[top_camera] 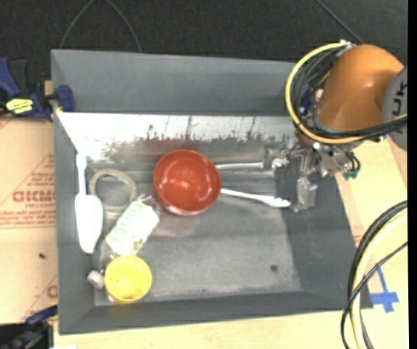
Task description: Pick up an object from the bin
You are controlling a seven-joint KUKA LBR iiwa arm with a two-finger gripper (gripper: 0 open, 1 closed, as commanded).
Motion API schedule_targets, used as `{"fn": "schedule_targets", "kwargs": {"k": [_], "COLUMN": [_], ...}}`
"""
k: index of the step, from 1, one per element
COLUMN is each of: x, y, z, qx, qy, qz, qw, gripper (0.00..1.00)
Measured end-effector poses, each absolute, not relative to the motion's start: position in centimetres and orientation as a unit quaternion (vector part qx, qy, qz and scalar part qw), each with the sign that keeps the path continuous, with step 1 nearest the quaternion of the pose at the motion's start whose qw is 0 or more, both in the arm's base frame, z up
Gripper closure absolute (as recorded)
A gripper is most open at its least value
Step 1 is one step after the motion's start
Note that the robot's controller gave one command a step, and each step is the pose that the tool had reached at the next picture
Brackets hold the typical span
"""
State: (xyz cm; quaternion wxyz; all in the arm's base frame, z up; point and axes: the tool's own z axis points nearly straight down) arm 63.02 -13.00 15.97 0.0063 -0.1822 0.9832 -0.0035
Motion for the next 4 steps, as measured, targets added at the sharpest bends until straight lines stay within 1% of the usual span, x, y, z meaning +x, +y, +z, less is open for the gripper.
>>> {"fn": "schedule_targets", "kwargs": {"k": [1,2,3,4], "x": [58.6,63.2,63.8,60.9], "y": [-11.6,-12.9,-14.4,-12.4], "z": [18.0,10.2,14.4,8.7], "qx": [-0.163,-0.156,-0.243,-0.019], "qy": [0.987,0.988,0.97,1.0], "qz": [-0.002,-0.001,-0.007,-0.002], "qw": [0.006,0.005,0.016,0.011], "gripper": [0.0,0.0,0.0,0.0]}}
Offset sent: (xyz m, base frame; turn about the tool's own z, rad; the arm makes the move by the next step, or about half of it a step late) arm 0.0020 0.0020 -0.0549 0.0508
